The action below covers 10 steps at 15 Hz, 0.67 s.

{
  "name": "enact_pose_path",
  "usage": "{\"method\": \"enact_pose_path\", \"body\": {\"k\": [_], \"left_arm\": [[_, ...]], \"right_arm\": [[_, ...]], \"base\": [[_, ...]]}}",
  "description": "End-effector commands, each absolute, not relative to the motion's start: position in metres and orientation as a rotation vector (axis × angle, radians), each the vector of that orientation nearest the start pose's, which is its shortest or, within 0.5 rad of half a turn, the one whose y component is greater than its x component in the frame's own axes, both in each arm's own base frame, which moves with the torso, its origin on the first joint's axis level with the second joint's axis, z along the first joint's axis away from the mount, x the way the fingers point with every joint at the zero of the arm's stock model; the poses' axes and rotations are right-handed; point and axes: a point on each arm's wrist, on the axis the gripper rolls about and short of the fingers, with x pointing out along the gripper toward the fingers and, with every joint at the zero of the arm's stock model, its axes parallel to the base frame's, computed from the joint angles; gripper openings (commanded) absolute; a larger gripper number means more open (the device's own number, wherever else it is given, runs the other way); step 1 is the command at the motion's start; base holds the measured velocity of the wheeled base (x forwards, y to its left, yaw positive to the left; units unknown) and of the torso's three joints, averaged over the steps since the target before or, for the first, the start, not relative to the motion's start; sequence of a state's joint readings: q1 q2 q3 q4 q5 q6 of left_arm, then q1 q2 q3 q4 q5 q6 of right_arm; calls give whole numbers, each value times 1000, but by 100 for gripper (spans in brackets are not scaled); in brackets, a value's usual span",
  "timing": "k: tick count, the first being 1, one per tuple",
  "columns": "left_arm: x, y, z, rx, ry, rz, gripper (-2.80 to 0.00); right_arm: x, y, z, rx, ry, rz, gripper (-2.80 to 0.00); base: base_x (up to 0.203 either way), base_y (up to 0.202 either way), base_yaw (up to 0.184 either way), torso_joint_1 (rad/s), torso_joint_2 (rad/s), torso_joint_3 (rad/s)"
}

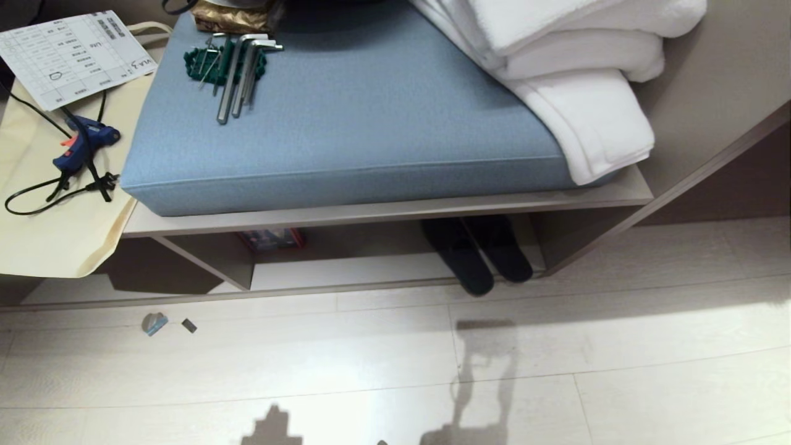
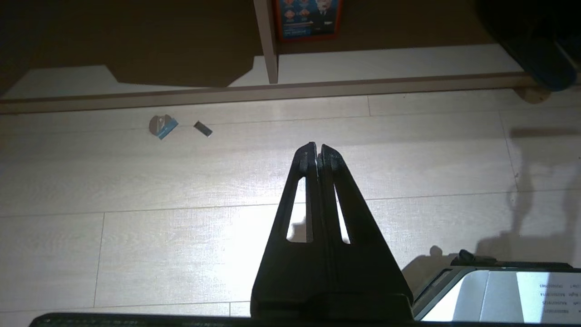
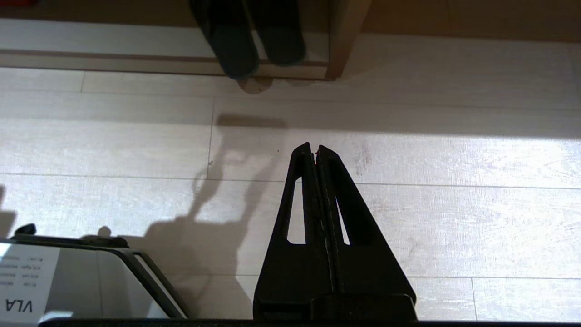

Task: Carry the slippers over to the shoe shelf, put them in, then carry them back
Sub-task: Pick up the slippers in the shoe cabinet

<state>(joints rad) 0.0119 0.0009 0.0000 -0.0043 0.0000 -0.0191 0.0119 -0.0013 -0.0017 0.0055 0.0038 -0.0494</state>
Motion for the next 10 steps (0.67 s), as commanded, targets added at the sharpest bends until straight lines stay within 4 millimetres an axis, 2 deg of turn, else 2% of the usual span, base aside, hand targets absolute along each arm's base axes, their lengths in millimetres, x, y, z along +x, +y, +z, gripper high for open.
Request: {"method": "enact_pose_path", "body": {"k": [1,10], "left_arm": [[-23,0,76,-20,-3,13,-280],[-23,0,76,-20,-2,14,-280]], "right_arm": [[-23,0,75,-51,4,17,-280],[-23,0,75,-51,4,17,-280]], "base": [[0,0,0,2,4,-190],[0,0,0,3,4,-196]]}}
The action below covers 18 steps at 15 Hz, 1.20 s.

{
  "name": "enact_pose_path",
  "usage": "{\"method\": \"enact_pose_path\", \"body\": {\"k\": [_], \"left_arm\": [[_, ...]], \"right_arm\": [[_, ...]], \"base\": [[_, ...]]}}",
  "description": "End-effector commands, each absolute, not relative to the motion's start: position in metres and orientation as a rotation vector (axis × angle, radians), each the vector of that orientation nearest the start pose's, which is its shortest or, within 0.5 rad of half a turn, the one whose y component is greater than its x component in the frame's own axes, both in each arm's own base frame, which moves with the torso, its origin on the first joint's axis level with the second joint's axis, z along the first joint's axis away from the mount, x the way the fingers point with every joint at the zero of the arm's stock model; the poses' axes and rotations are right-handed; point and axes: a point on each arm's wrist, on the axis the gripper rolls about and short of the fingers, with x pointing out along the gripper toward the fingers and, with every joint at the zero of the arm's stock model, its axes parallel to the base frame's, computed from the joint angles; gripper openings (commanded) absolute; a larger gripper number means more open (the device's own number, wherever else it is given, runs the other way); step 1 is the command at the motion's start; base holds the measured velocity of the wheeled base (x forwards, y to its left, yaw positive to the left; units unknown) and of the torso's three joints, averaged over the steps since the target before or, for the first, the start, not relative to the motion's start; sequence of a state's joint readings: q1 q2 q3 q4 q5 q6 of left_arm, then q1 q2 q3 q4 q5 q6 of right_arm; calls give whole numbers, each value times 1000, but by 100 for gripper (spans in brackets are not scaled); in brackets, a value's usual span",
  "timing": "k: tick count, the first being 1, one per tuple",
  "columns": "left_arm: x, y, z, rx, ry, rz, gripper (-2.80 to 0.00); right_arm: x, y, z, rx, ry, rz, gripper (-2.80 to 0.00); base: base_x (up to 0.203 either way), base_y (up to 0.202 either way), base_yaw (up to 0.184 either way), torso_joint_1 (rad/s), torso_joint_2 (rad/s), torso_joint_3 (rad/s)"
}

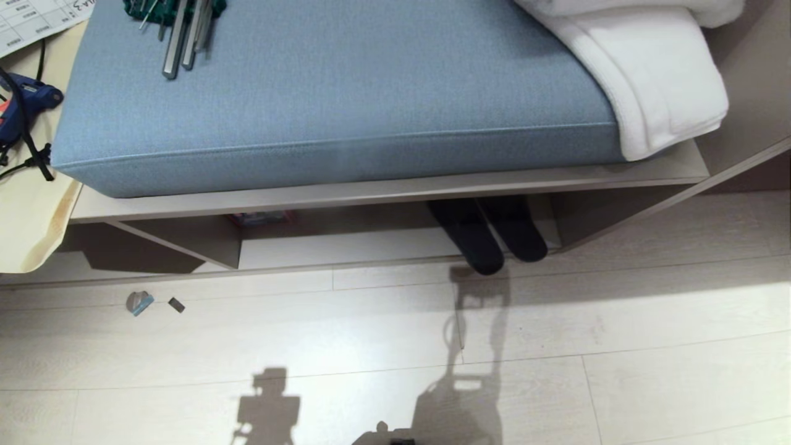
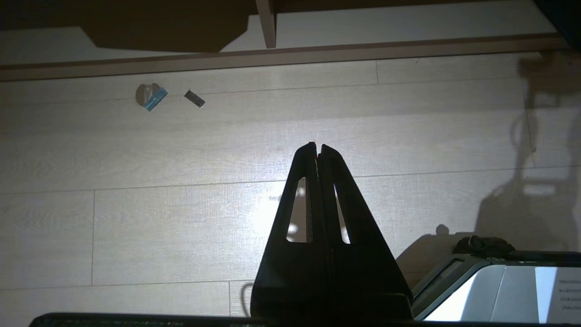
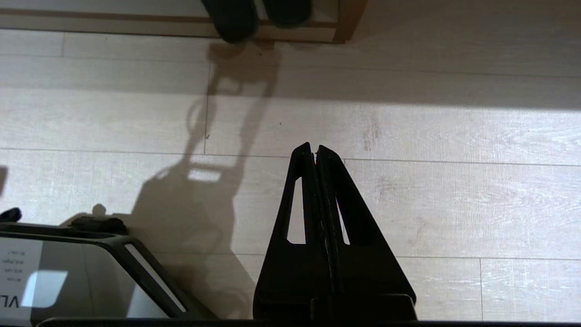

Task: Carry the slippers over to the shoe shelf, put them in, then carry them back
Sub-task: Pick up the slippers in the shoe cabinet

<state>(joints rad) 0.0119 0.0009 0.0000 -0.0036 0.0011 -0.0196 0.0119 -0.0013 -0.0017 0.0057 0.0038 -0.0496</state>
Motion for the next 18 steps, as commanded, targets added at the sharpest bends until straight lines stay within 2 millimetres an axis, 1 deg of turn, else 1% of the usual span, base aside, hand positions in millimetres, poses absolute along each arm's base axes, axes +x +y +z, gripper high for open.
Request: {"method": "enact_pose_path", "body": {"k": [1,18], "left_arm": [[-23,0,76,-20,-3,14,-280],[-23,0,76,-20,-3,13,-280]], "right_arm": [[-23,0,75,-51,4,17,-280],[-23,0,75,-52,4,17,-280]], "base": [[0,0,0,2,7,-193],[0,0,0,1,2,-199]]}}
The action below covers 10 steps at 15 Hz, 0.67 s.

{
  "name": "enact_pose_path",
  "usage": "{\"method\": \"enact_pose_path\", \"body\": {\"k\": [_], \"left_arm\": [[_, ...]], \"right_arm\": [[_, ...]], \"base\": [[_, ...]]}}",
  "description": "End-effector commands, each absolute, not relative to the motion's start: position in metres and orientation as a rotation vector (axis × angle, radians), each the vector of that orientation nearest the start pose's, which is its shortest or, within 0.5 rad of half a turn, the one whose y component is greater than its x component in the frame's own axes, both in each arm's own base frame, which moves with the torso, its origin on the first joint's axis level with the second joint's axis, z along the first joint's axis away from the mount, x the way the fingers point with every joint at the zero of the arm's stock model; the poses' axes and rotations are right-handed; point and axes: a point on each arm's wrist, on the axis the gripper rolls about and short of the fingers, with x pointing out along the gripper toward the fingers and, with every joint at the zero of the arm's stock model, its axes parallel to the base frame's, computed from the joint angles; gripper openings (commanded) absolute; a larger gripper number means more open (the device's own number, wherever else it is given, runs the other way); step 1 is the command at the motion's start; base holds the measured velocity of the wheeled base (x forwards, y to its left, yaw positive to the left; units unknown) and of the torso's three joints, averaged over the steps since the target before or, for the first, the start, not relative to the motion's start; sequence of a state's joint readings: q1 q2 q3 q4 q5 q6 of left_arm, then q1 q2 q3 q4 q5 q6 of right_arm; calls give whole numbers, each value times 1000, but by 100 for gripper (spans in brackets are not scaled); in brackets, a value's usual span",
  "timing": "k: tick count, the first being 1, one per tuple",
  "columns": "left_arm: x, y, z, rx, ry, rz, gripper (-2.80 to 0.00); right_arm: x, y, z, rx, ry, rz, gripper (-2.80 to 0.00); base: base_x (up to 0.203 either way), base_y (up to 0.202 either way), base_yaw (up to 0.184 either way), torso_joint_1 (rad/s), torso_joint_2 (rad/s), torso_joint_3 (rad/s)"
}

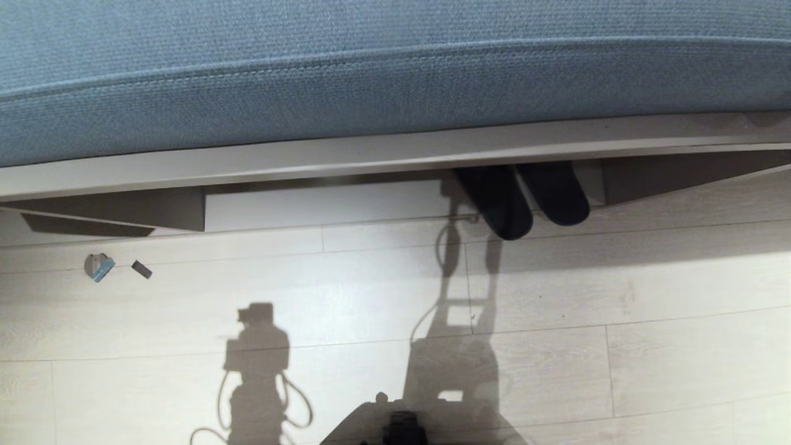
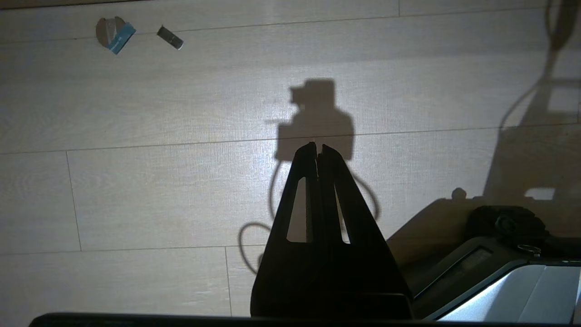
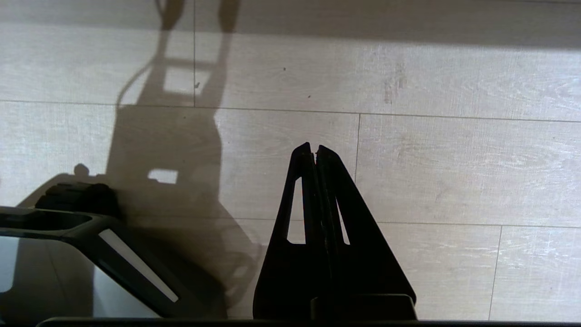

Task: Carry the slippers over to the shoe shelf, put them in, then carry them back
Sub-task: Pick up the slippers in the shoe cabinet

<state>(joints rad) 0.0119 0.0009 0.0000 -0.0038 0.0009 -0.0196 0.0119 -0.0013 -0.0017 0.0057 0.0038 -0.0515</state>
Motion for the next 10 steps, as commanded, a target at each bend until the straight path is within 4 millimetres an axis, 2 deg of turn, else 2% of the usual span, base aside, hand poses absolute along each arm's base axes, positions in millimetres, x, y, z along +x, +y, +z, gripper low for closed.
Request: {"method": "enact_pose_path", "body": {"k": [1,10], "left_arm": [[-23,0,76,-20,-3,13,-280],[-23,0,76,-20,-2,14,-280]], "right_arm": [[-23,0,75,-52,4,17,-280],[-23,0,75,-52,4,17,-280]], "base": [[0,0,0,-1,2,-203],[0,0,0,3,2,-193]]}}
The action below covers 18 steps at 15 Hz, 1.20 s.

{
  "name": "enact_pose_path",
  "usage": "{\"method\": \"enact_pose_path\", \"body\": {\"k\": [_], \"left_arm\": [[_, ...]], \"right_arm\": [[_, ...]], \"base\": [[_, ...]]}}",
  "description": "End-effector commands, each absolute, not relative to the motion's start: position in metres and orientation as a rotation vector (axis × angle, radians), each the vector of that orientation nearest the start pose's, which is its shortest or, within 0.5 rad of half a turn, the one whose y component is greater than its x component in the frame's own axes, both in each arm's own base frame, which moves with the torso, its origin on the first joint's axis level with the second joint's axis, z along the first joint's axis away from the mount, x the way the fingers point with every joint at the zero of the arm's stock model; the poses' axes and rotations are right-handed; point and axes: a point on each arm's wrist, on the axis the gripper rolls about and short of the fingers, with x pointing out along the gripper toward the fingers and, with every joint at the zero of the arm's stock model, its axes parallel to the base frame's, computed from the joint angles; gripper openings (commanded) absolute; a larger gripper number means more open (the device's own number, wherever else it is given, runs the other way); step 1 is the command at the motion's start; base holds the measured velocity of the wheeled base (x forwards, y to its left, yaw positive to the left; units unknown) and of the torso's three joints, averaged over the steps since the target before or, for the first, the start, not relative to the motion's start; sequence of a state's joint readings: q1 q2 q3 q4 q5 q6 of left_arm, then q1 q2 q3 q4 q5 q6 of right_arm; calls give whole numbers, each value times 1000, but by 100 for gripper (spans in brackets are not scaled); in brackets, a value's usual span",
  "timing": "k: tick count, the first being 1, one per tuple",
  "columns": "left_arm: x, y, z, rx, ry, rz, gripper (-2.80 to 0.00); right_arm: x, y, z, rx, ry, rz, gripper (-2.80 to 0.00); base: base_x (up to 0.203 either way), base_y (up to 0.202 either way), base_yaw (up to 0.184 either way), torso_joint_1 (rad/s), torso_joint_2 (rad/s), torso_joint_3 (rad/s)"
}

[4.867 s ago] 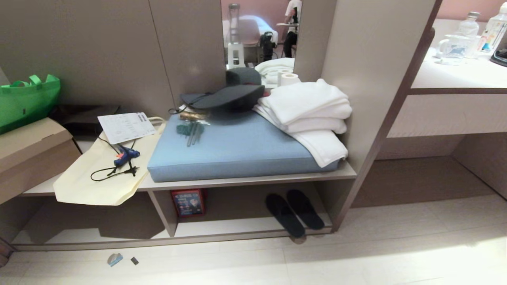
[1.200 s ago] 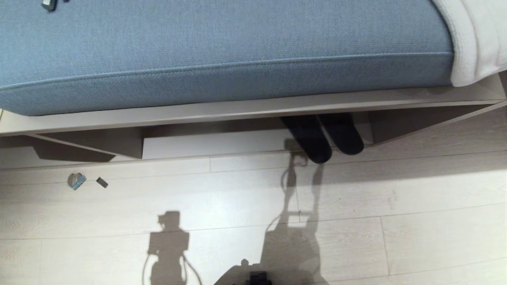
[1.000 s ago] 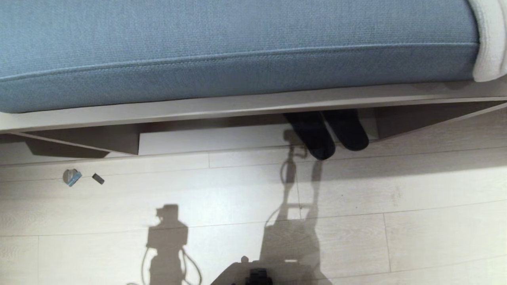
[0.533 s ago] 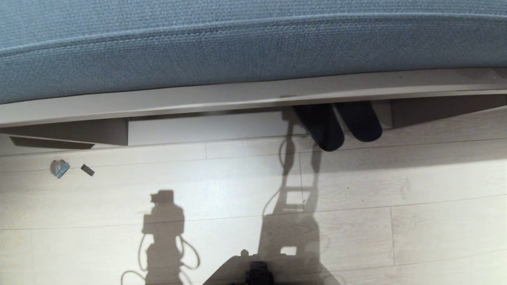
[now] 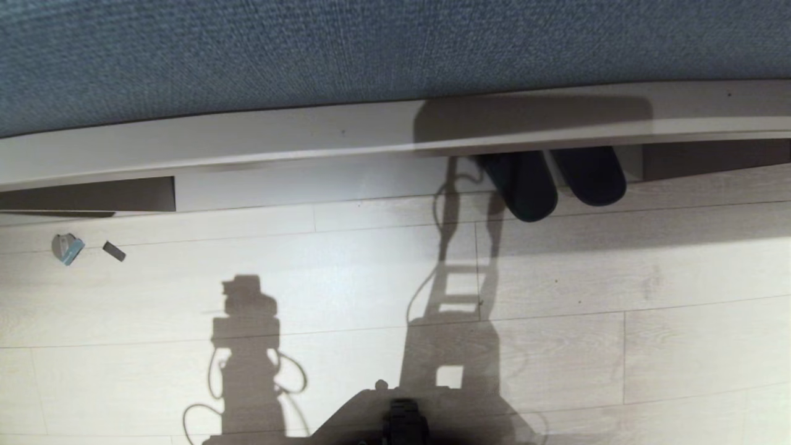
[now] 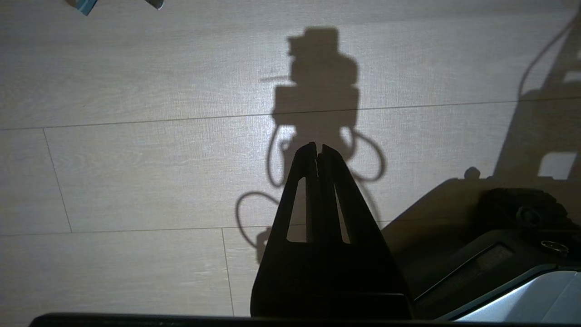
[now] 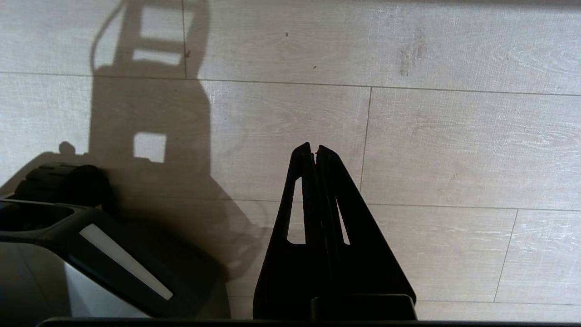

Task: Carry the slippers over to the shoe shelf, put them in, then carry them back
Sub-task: Pick up the slippers in the shoe cabinet

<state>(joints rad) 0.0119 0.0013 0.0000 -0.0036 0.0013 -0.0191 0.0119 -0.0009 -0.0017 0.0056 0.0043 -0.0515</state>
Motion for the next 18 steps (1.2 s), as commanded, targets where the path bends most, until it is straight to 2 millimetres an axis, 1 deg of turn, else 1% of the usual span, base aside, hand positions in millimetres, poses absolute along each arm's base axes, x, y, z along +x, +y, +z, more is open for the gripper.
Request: {"method": "enact_pose_path", "body": {"k": [1,6,8,10,11,12,14,17,18], "left_arm": [[-23,0,76,-20,-2,14,-280],[-23,0,76,-20,-2,14,-280],[-23,0,76,-20,-2,14,-280],[-23,0,76,-20,-2,13,-280],[-23,0,76,-20,-2,14,-280],[-23,0,76,-20,-2,14,-280],[-23,0,76,-20,-2,14,-280],[-23,0,76,-20,-2,14,-280],[-23,0,76,-20,-2,14,-280]], "right_arm": [[-23,0,75,-52,4,17,-280],[-23,0,76,-53,9,19,-280],[-24,0,92,-45,9,22,-280],[-15,0,122,-23,65,34,-280],[-6,1,136,-17,105,56,-280],[8,2,150,-11,158,90,-280],[38,4,165,6,275,182,-280],[90,9,168,-8,429,328,-280],[103,10,167,-18,450,363,-280]], "base": [[0,0,0,7,16,-90],[0,0,0,0,0,-7],[0,0,0,0,0,0],[0,0,0,0,0,0],[0,0,0,0,0,0],[0,0,0,0,0,0],[0,0,0,0,0,0],[0,0,0,0,0,0],[0,0,0,0,0,0]]}}
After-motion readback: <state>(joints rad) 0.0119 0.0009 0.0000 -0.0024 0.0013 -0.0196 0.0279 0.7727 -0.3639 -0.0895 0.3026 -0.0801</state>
